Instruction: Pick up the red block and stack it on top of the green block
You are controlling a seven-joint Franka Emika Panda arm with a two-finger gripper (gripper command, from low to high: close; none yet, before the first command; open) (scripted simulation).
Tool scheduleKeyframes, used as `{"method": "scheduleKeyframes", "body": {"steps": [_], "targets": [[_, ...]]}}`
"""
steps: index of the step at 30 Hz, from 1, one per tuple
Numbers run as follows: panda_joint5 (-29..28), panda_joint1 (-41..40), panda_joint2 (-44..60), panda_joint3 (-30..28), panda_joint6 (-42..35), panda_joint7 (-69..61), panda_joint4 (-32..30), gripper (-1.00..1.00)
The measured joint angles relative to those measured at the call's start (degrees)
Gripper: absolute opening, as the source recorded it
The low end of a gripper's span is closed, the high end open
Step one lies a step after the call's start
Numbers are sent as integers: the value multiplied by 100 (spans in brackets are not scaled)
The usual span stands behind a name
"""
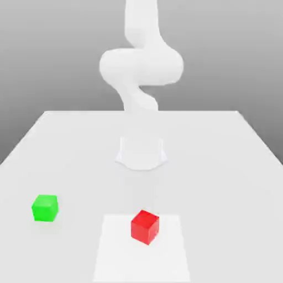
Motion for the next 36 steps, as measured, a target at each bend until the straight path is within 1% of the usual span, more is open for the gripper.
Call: {"method": "scheduleKeyframes", "body": {"steps": [7, 13, 16, 18, 20, 22, 26, 30, 31, 36], "targets": [[275, 793, 1466, -760, 896, -2006, -942, 0], [408, 1251, 2778, -1097, 1693, -3702, -1767, 0], [286, 1350, 3429, -1154, 2124, -4451, -2199, 0], [35, 1342, 3799, -1171, 2390, -4795, -2473, 0], [-62, 1340, 4086, -1181, 2617, -4984, -2578, 0], [53, 1339, 4333, -1150, 2816, -5141, -2565, 0], [493, 1249, 4842, -943, 3236, -5488, -2489, 0], [987, 952, 5379, -525, 3676, -5842, -2425, 0], [1086, 896, 5485, -442, 3761, -5909, -2415, -100], [1081, 895, 5484, -442, 3745, -5903, -2415, -100]]}}
